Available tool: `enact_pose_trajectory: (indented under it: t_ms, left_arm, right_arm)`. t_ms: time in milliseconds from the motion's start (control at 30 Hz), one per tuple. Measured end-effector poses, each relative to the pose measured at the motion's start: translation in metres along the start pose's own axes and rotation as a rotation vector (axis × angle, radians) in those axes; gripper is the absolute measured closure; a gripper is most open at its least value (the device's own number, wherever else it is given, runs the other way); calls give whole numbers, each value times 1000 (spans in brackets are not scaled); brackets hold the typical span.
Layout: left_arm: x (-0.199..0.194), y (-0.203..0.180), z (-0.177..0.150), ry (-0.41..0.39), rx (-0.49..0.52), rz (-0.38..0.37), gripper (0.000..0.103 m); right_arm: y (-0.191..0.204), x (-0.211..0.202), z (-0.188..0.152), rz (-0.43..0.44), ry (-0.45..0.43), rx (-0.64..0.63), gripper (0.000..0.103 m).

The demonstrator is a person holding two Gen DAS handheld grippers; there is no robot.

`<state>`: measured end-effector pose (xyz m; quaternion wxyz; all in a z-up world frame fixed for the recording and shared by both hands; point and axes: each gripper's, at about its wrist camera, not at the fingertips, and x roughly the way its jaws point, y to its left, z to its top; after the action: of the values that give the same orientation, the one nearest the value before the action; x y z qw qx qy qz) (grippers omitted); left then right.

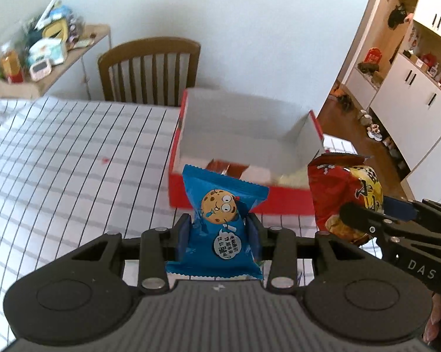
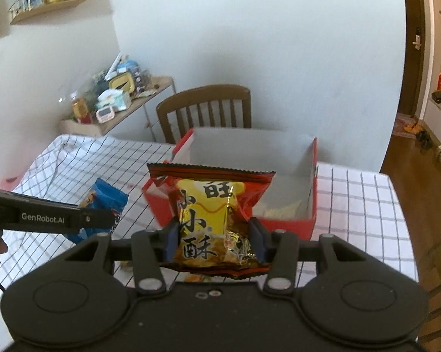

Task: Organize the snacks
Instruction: 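Carry both packets over the red box and open both tools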

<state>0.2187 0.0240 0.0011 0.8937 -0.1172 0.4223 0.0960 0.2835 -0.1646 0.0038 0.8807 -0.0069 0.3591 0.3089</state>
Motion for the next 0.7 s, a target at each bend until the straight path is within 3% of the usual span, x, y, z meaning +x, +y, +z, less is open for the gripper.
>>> enact_pose_trajectory:
  t_ms: [333, 700]
  left_arm:
    - [31, -22, 56, -4, 85, 36, 64]
    - [92, -29, 99, 52, 113, 69, 64]
  right_arm:
    - [-18, 31, 39, -56, -13, 27, 56]
    - [-42, 86, 57, -115, 46, 68, 55]
